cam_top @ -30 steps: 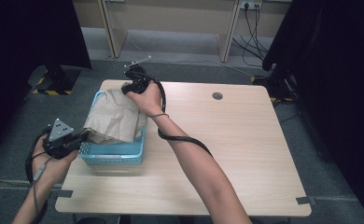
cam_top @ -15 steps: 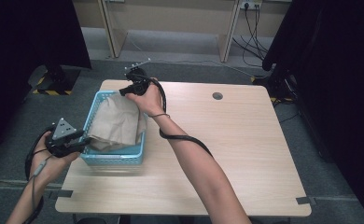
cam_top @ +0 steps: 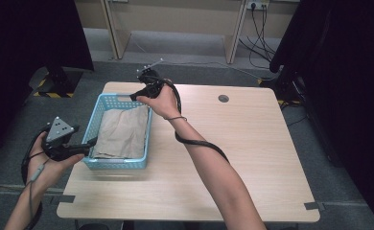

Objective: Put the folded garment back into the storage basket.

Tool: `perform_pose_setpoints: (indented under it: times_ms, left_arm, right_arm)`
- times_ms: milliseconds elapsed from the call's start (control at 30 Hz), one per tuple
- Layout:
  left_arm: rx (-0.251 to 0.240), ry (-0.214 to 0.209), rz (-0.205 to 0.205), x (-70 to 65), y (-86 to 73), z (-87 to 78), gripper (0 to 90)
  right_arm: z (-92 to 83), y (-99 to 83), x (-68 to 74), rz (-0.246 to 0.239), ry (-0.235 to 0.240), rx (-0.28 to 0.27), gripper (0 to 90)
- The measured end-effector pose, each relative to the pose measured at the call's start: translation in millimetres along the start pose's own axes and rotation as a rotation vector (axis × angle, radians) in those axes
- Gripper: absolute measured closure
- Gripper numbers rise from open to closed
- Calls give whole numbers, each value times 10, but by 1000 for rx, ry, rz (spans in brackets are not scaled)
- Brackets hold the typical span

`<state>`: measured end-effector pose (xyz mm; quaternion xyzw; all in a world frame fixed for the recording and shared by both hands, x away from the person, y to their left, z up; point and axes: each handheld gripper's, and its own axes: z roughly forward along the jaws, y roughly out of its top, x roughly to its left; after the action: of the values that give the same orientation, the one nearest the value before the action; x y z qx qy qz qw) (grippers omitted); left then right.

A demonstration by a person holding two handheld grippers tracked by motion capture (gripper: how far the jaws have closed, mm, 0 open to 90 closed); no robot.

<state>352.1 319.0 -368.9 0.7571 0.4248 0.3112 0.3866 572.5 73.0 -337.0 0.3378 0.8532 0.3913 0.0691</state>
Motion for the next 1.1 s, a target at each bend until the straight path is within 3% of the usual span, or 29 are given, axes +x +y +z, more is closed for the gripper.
perform_pose_setpoints:
  times_ms: [467,1100]
  left_arm:
    - [-47,-77,-43,-207,29,157,202]
    - [-107,-155,-49,-487,131,283,183]
  right_arm:
    - [-137,-130,-112,-21,-24,39,283]
    - [-301,-254,-108,-34,-33,48,261]
